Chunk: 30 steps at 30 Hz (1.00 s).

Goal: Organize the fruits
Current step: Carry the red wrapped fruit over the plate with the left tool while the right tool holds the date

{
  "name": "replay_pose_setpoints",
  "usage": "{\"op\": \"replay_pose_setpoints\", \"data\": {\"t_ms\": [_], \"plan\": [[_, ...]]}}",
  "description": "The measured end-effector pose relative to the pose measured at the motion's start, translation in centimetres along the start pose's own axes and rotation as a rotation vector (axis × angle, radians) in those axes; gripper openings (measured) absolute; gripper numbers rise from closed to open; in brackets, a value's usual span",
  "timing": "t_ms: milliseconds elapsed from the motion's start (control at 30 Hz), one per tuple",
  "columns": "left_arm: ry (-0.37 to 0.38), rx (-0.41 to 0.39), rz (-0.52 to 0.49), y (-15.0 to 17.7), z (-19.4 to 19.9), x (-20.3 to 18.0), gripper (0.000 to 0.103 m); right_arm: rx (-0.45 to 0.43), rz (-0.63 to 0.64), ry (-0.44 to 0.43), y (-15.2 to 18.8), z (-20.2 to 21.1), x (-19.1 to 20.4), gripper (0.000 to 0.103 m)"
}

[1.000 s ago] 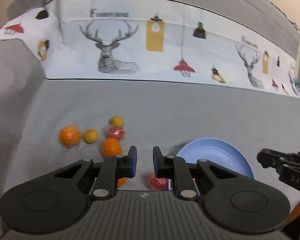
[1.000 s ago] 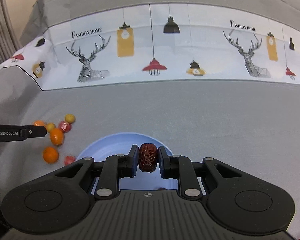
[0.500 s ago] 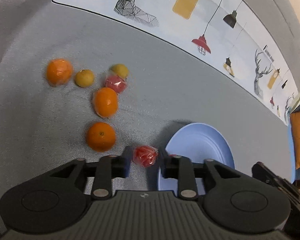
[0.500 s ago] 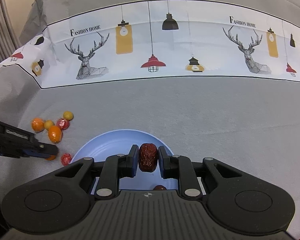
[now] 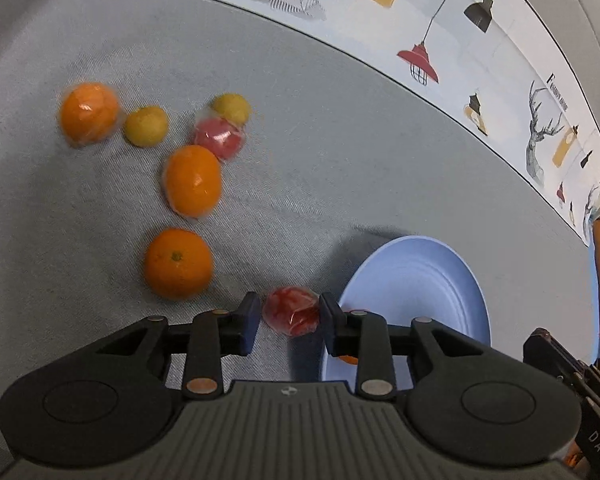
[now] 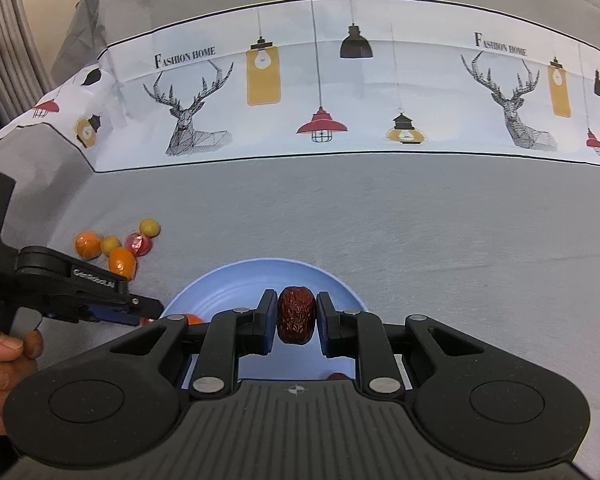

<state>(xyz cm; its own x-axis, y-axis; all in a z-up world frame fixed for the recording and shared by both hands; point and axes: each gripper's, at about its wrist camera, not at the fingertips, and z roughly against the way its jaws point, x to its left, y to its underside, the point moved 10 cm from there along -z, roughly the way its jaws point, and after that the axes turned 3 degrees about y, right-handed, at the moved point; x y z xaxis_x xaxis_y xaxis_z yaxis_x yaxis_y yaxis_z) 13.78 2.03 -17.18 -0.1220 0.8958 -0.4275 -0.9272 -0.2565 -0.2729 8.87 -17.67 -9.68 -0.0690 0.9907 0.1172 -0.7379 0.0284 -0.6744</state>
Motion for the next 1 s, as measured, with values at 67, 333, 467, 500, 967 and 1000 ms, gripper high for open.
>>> {"op": "replay_pose_setpoints", "data": {"t_ms": [67,333,467,500,967,1000], "plan": [[0.003,-0.001,-0.004,0.0,0.1,-0.1,0.032,0.004,0.009,-0.004,0.1,-0.1,0.3,0.022],[-0.094,-0.158,-0.146,-1.3,3.7,-1.2,0.032,0.018,0.027,0.014,0.6,-0.2,0.2,0.022],[-0.108,-0.219,-0.251,-1.1,5.5,-2.8,0.032,0.029,0.03,0.029,0.9,-0.5,0.0,0.022],[-0.107,-0.231,-0.275,-1.0,5.9,-3.3,0.032,0.03,0.03,0.031,0.9,-0.5,-0.1,0.022],[-0.076,-0.284,-0.477,2.6,8.1,-7.2,0.032,0.019,0.021,0.039,0.9,-0.4,-0.3,0.022],[-0.073,-0.273,-0.495,3.2,7.9,-7.6,0.032,0.017,0.021,0.04,0.9,-0.4,-0.3,0.022]]}}
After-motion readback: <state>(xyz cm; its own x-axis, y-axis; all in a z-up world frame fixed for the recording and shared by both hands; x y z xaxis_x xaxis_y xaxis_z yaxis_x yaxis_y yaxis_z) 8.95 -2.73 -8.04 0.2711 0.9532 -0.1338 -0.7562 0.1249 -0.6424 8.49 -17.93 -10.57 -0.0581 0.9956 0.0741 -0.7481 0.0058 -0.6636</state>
